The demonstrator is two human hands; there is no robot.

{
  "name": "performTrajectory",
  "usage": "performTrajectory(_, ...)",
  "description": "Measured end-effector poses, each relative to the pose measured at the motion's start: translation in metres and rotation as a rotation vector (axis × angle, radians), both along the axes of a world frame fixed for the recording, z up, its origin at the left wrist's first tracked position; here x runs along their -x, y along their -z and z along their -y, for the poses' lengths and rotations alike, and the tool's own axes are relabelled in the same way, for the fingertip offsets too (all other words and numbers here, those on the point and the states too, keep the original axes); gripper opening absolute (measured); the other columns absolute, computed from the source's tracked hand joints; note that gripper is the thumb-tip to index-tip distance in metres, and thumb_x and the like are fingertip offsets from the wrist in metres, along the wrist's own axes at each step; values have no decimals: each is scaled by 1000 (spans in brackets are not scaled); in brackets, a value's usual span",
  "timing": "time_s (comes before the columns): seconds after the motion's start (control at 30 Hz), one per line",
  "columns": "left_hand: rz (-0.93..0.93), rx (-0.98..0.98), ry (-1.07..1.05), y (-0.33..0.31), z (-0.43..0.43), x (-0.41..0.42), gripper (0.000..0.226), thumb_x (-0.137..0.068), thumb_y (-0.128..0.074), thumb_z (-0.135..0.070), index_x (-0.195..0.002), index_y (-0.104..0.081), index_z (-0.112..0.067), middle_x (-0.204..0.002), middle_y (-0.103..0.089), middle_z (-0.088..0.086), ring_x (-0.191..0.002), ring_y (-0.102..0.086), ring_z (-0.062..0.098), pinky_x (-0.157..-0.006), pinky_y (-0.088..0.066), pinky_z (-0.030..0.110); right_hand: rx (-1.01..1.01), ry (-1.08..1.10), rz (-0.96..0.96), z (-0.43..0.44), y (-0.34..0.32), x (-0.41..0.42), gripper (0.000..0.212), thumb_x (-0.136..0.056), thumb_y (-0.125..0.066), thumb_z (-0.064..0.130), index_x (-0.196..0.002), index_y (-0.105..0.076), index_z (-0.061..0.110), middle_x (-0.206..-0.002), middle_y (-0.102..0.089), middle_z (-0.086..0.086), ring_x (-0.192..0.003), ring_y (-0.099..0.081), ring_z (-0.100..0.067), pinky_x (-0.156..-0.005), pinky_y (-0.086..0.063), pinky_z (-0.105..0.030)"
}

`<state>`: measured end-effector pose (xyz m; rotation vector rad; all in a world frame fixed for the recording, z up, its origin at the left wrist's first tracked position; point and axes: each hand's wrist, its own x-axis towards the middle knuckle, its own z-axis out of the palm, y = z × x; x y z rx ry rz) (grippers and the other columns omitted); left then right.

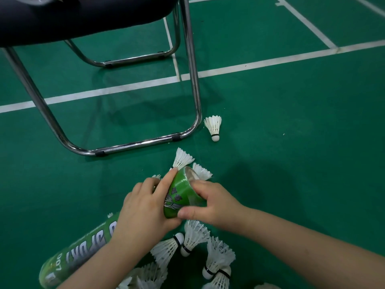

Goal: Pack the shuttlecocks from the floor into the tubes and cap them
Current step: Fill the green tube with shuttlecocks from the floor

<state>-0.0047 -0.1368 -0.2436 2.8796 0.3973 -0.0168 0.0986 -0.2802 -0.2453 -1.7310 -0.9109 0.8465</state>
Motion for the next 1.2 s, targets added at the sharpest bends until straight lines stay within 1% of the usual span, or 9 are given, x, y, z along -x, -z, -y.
performTrajectory(0.2, -82, -109, 58, 9, 5, 7, 109, -41, -76, -63, -136, -34, -33, -91, -61, 1, -76, -61, 23, -60, -50, 35, 212, -239, -159, 4, 8, -3, 50, -69, -79, 36, -112, -55, 32, -112, -58, 4, -101, -59, -8, -90, -49, -23)
performTrajectory(0.3, -109, -22, 7, 5, 6, 2, 100, -60, -69, -61, -143, -17, -38, -107, -55, 0, -95, -55, 21, -79, -47, 36, 48, 13, -237, 3, 7, -5, 17, -79, -69, 32, -87, -67, 17, -74, -64, 14, -72, -59, -3, -69, -51, -18)
performTrajectory(0.43, -150, 4, -83, 3, -1, 2, 101, -72, -61, -64, -145, 6, -42, -124, -43, -4, -112, -43, 16, -97, -38, 30, -70, 433, -173, 12, 11, -28, 18, -90, -54, 31, -76, -65, 27, -71, -65, 10, -74, -60, -2, -73, -47, -18)
performTrajectory(0.6, -175, -8, -143, 6, -18, 15, 101, -72, -62, -62, -146, 4, -41, -123, -45, -2, -110, -44, 17, -94, -39, 31, 425, 463, 32, 37, 49, -34, 6, -90, -55, 28, -89, -60, 25, -82, -67, 2, -73, -59, -15, -64, -45, -26)
performTrajectory(0.67, -175, 5, -168, 7, -22, 20, 102, -71, -65, -61, -147, 0, -40, -123, -46, -1, -110, -45, 19, -92, -39, 32, 618, 413, 24, 44, 62, -27, 15, -90, -52, 36, -97, -55, 22, -75, -67, 3, -59, -55, -12, -53, -41, -25)
performTrajectory(0.73, -177, 20, -180, 9, -23, 23, 102, -70, -66, -60, -147, -2, -40, -122, -48, 1, -110, -46, 20, -91, -40, 34, 743, 356, -3, 46, 71, -19, 26, -90, -51, 43, -99, -50, 20, -69, -68, 5, -60, -59, -11, -59, -47, -26)
performTrajectory(0.83, -199, -11, -164, 9, -21, 25, 102, -72, -63, -63, -146, 3, -41, -122, -46, -1, -110, -45, 18, -92, -40, 31, 791, 324, -39, 40, 83, -9, 42, -88, -51, 50, -113, -44, 16, -86, -69, 0, -77, -65, -16, -76, -53, -34)
performTrajectory(0.93, -192, -14, -142, 9, -17, 23, 101, -72, -60, -64, -146, 5, -41, -123, -44, -3, -111, -44, 17, -93, -39, 29, 777, 343, -16, 31, 86, -11, 47, -90, -51, 46, -125, -38, 17, -104, -60, -3, -73, -58, -16, -63, -46, -28)
performTrajectory(1.2, -176, 12, -133, 10, -15, 21, 100, -72, -62, -63, -146, 1, -41, -124, -45, -3, -112, -44, 17, -94, -39, 30, 574, 489, -54, 29, 96, -30, 60, -86, -62, 18, -139, -34, 16, -125, -57, -9, -98, -57, -22, -70, -39, -22)
